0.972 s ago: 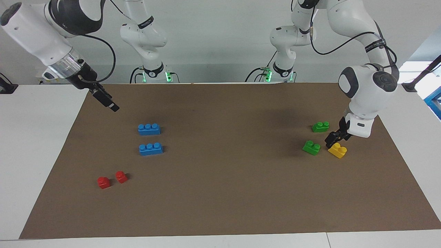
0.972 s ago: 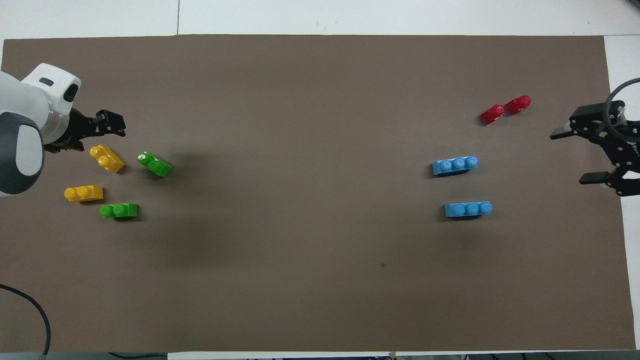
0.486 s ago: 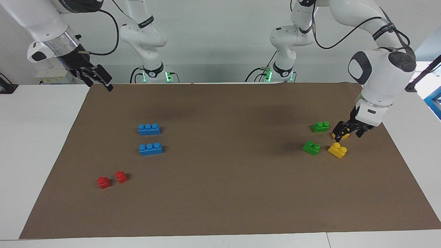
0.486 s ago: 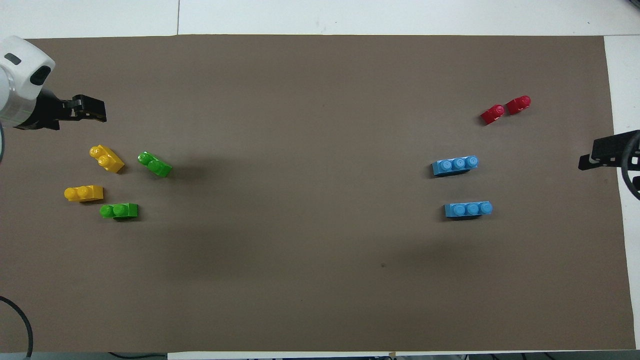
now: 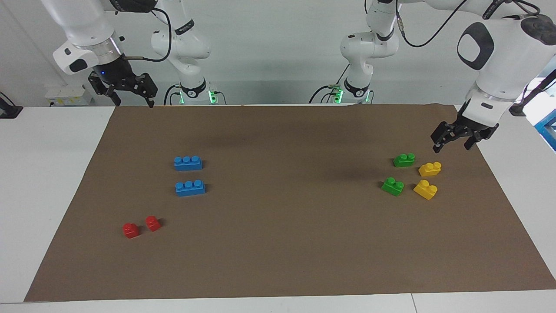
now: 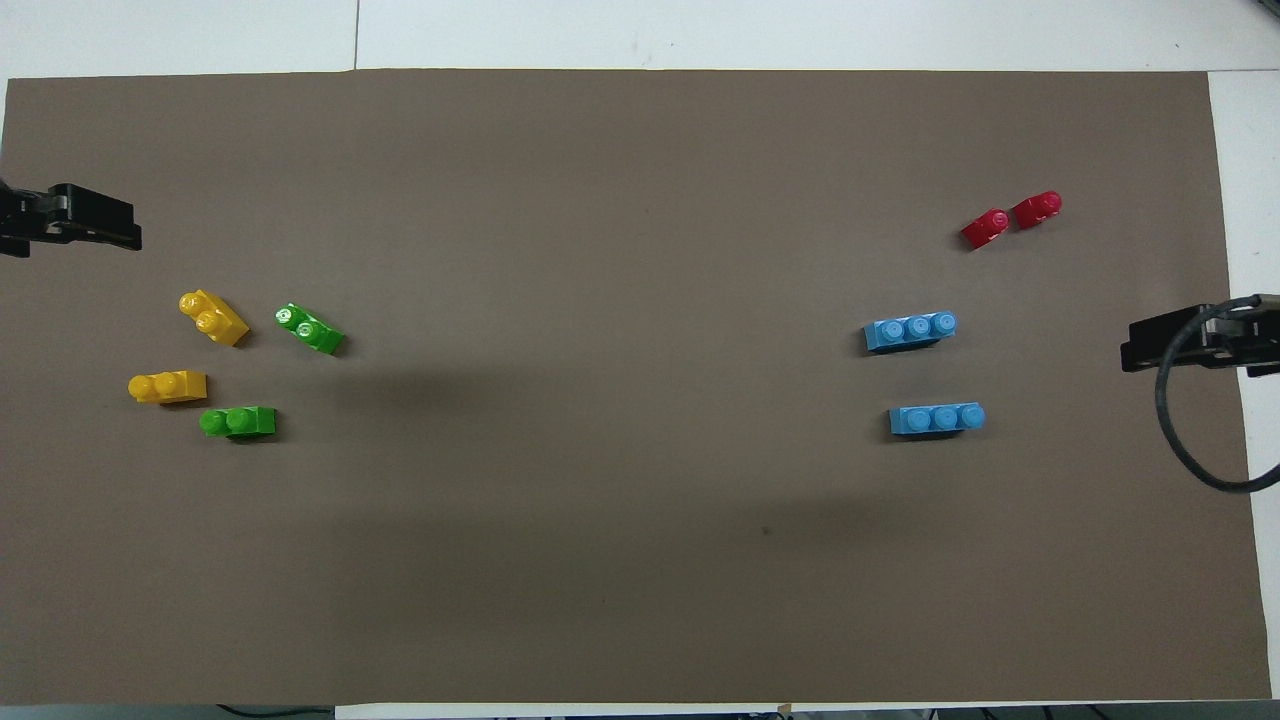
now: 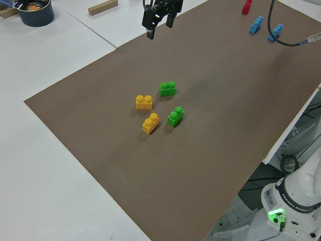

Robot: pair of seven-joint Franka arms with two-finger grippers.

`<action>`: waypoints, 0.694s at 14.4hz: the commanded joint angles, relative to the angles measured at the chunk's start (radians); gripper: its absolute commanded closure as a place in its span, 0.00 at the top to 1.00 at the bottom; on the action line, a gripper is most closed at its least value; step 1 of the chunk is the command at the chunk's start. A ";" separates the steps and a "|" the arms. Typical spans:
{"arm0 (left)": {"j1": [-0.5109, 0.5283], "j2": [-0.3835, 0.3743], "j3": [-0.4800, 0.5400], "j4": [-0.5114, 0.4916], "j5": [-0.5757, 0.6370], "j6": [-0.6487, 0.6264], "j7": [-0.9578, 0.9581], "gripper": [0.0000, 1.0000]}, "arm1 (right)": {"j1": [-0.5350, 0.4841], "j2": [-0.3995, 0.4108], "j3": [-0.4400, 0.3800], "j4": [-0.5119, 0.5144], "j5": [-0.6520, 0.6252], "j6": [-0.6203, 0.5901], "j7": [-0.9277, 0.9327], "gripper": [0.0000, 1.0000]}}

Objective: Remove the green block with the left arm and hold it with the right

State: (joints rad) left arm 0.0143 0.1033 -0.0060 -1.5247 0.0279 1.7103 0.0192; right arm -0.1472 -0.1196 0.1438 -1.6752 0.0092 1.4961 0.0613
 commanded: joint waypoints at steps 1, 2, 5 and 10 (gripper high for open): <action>0.004 -0.065 0.003 -0.011 -0.005 -0.060 0.021 1.00 | 0.014 0.006 0.005 -0.018 -0.022 -0.007 -0.029 1.00; 0.003 -0.086 0.001 -0.023 -0.005 -0.063 0.021 1.00 | 0.018 0.006 0.005 -0.023 -0.022 -0.005 -0.029 1.00; 0.004 -0.123 0.001 -0.058 -0.005 -0.064 0.042 1.00 | 0.017 0.024 0.005 -0.029 -0.015 -0.004 -0.028 1.00; 0.004 -0.244 0.001 -0.217 -0.005 -0.052 0.079 1.00 | 0.008 0.029 0.003 -0.041 -0.028 0.019 -0.017 1.00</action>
State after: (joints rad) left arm 0.0143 -0.0423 -0.0052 -1.6094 0.0279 1.6389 0.0699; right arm -0.1256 -0.0837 0.1427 -1.7006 0.0082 1.4974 0.0610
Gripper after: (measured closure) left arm 0.000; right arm 0.000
